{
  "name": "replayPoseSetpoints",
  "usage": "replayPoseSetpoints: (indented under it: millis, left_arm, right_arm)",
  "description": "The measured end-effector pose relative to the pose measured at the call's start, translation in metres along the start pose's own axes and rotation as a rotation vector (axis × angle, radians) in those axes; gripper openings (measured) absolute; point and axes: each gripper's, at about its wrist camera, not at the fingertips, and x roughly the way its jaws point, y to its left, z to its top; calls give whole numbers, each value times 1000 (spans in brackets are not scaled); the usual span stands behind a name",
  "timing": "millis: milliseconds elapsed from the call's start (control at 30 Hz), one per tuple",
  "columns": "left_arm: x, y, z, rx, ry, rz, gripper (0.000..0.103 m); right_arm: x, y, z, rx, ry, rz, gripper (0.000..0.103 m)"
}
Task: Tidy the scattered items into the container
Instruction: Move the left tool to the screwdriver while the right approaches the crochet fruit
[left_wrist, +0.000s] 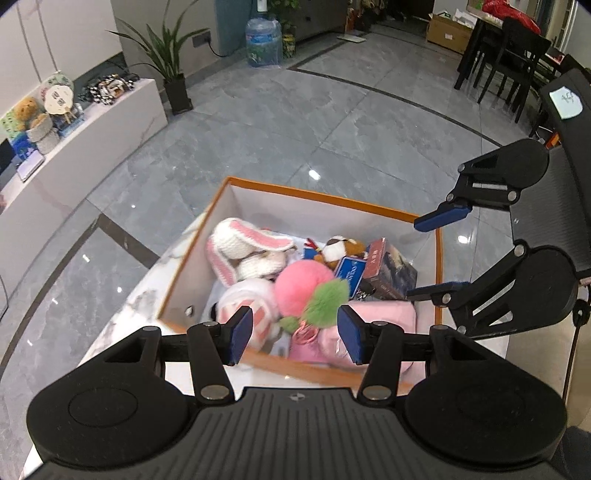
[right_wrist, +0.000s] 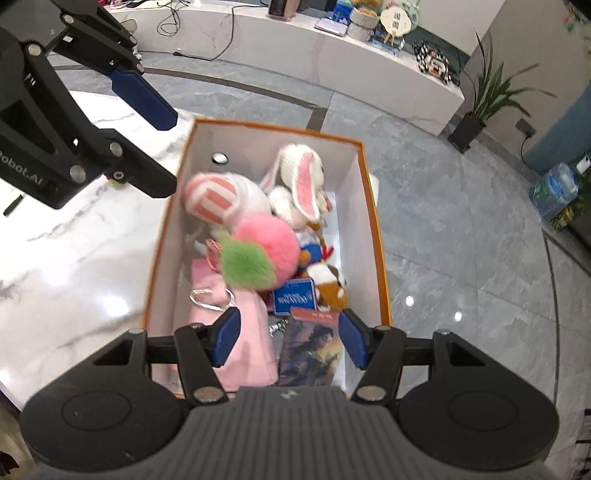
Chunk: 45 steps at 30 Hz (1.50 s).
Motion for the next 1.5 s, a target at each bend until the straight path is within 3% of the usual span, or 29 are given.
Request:
replayPoseSetpoints:
  millis: [633,1033,1233,1500]
  left_arm:
    - [-149,74,-55,-81,-163,98,60]
    - [-249,127,-140,-163,-229,220,70]
    - [-254,160,-182,-232,-197,267,75]
    - [-209,181,-219,-279,-171,239,80]
  right_arm:
    - [-91,103,94,-195,-152,-60,63]
    - [-140,177,137,-252,-322,-10,74]
    - [-131,211,157,-256,-364,53,78]
    - [-87,222,164,-158,-360,146,79]
